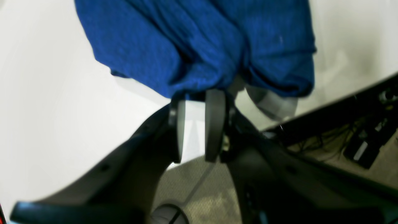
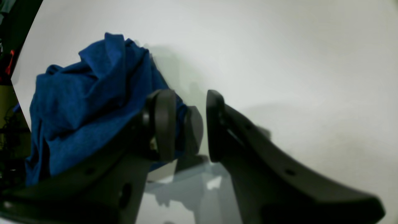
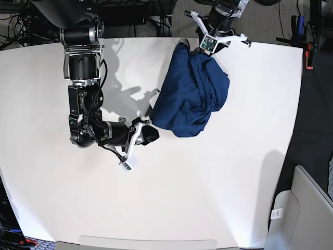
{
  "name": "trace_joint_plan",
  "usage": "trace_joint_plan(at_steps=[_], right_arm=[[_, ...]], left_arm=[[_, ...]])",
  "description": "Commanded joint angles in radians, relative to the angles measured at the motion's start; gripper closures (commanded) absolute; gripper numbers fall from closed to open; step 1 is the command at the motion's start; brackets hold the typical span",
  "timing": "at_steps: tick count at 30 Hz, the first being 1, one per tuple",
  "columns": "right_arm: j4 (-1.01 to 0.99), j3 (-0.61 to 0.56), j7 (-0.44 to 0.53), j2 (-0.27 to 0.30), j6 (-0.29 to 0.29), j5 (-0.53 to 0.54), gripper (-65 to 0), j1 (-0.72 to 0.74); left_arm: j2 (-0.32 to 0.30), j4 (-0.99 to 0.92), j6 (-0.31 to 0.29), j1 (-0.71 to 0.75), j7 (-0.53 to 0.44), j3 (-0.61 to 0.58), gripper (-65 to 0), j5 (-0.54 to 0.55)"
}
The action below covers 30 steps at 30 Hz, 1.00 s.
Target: Fold the T-shirt properly
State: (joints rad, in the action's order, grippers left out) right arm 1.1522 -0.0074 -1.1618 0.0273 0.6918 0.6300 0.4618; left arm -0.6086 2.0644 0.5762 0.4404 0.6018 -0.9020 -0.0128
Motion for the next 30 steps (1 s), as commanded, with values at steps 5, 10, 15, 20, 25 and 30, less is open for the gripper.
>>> trace_joint_plan(at_steps=[5, 10, 15, 20, 25, 30], right_arm=[[0.016, 0.001, 0.024, 0.000, 0.006, 0.024, -17.7, 0.032], [0.016, 0.001, 0.024, 0.000, 0.006, 0.024, -17.7, 0.032], [0.016, 0.001, 0.024, 0.000, 0.006, 0.024, -17.7, 0.032], [0.016, 0.004, 0.024, 0.003, 0.006, 0.024, -17.7, 0.032], [0.016, 0.004, 0.026, -0.002, 0.006, 0.024, -17.7, 0.032], [0.016, 0.004, 0.050, -0.002, 0.006, 0.024, -17.7, 0.030]], left_arm=[[-0.001, 0.015, 0.006, 0.001, -0.026, -0.001, -11.5, -0.014], [0.023, 0.014, 0.006, 0.001, 0.017, 0.002, -11.2, -0.013], [0.039, 0.014, 0.006, -0.001, 0.019, 0.002, -12.8, -0.014], [0.032, 0.014, 0.041, 0.001, 0.016, -0.004, -26.9, -0.019], [0.032, 0.012, 0.122, 0.002, 0.017, -0.050, -28.0, -0.123], [0.037, 0.009, 0.122, -0.019, 0.019, -0.127, -28.0, -0.195]])
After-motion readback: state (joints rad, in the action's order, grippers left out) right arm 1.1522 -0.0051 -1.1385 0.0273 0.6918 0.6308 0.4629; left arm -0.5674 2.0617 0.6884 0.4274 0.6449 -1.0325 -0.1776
